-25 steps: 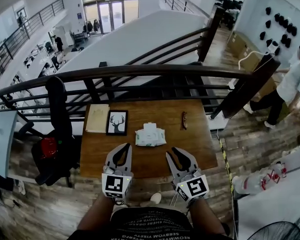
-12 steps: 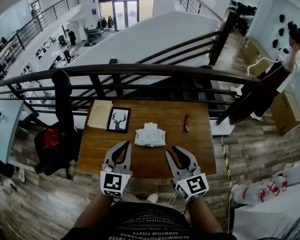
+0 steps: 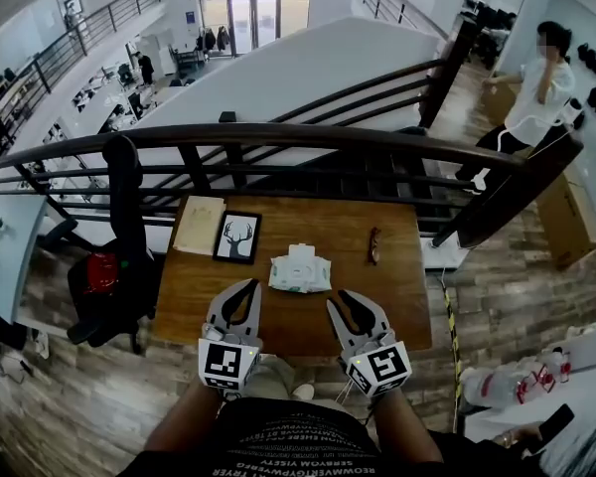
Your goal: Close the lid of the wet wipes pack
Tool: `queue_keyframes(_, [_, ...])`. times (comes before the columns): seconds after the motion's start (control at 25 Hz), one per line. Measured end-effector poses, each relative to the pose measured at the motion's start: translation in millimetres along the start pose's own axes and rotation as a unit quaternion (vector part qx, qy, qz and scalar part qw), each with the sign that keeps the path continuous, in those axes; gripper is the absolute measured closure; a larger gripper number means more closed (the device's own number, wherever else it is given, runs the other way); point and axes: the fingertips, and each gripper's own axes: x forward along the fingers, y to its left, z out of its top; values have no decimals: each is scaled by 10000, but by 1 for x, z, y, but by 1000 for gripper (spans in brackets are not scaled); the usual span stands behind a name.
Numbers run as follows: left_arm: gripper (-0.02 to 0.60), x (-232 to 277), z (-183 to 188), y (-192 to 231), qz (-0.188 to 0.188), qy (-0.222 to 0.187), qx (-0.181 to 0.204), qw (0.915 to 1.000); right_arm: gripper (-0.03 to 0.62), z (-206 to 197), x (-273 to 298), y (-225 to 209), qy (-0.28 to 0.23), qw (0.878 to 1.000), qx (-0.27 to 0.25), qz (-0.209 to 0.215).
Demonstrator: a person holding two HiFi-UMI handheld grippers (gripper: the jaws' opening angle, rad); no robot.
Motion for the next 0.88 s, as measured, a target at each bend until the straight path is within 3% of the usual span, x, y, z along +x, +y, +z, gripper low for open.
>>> queue_keyframes(0.88, [555,101,-3,54,-378,108,-75,9992,496,-26,93,-62,445,9982,175,-351])
